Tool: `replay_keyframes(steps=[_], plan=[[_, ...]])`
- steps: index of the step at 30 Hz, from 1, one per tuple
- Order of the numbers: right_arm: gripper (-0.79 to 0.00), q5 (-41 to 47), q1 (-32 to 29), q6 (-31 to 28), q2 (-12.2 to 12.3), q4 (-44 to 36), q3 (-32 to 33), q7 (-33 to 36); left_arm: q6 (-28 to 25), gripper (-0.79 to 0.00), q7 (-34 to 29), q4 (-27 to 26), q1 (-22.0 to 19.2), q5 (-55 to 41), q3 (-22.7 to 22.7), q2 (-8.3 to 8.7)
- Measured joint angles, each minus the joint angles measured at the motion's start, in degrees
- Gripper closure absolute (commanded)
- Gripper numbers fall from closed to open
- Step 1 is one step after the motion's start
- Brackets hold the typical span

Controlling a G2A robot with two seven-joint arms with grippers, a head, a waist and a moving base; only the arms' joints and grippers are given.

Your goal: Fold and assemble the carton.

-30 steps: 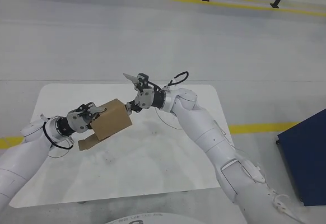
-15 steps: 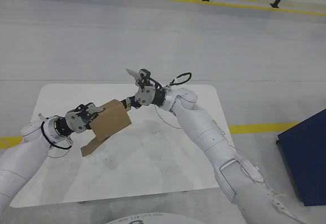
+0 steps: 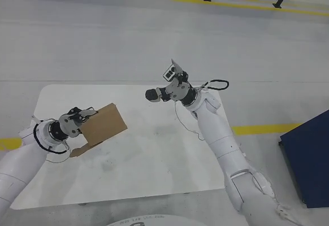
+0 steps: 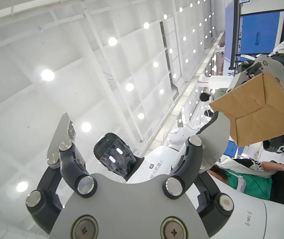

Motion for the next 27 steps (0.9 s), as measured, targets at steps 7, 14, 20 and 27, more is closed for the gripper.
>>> replay_keyframes(steps=[7, 14, 20, 27], plan=[[-0.785, -0.51, -0.04, -0.46, 0.07, -0.10, -0.12, -0.51, -0.12, 0.000, 0.49, -0.44, 0.20, -0.13, -0.16, -0.06], [-0.785, -21.42, -1.12, 0.82, 1.33, -4.52, -2.67, -14.48, -4.02, 0.000, -4.05, -0.62, -0.21, 0.74, -1.01, -0.44], [-0.785, -27.44, -1.61, 1.20, 1.56, -6.36, -3.82, -17.86, -11.08, 0.000, -5.04, -3.47, -0.69, 4.01, -1.12, -0.12], [-0.785, -25.40, -2.08, 0.32, 1.60, -6.85, -3.11, -17.65, -13.66, 0.000, -5.03, -4.34, 0.51, 3.25, -2.26, 1.02]])
